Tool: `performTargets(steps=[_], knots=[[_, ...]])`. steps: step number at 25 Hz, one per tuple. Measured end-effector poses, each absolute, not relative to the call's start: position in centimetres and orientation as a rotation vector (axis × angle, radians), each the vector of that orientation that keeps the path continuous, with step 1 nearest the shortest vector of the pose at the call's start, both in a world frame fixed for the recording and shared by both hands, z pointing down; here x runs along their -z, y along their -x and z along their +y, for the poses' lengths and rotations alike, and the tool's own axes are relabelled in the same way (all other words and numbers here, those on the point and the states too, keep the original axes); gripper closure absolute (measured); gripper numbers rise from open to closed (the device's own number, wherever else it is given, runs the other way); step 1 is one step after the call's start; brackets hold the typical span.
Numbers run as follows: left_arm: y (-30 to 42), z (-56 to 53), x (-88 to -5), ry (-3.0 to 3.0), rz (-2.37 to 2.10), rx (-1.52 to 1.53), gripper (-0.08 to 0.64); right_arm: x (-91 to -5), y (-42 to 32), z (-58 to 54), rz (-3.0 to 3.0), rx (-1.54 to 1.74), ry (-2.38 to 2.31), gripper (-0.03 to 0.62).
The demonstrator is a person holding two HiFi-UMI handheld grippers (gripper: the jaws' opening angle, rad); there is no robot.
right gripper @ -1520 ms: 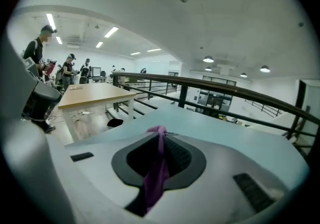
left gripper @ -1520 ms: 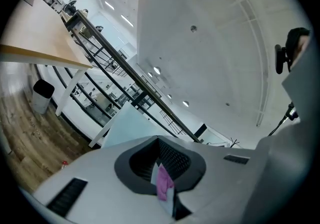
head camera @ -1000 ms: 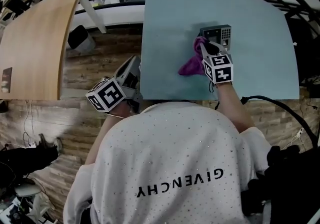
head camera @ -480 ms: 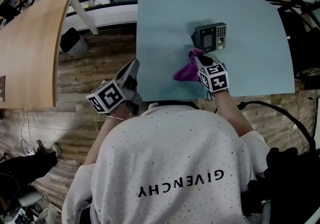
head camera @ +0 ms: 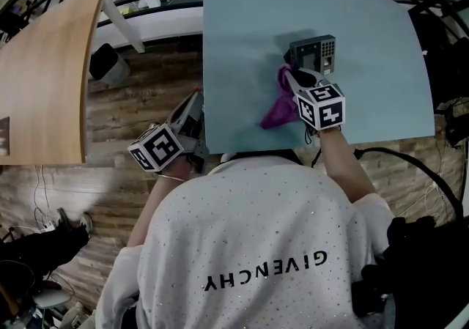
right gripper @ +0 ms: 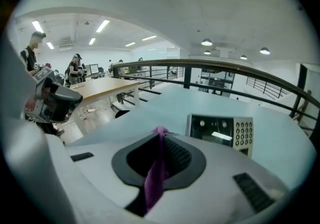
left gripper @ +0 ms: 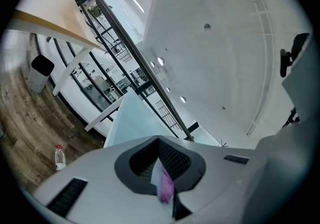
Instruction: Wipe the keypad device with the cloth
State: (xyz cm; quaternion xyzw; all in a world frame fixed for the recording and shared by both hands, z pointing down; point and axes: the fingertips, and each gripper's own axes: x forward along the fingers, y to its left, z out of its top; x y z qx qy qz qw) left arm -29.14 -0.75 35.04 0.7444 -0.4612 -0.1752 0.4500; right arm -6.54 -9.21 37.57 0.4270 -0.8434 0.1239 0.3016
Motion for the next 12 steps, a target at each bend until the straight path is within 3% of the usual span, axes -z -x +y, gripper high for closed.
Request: performTargets(steps=[12], knots=[[32.8,-0.9,-35.1,-1.794,-1.236,0.535,0.566,-21.3,8.2,-18.0,-2.416,0.049,-1.313,0.569]])
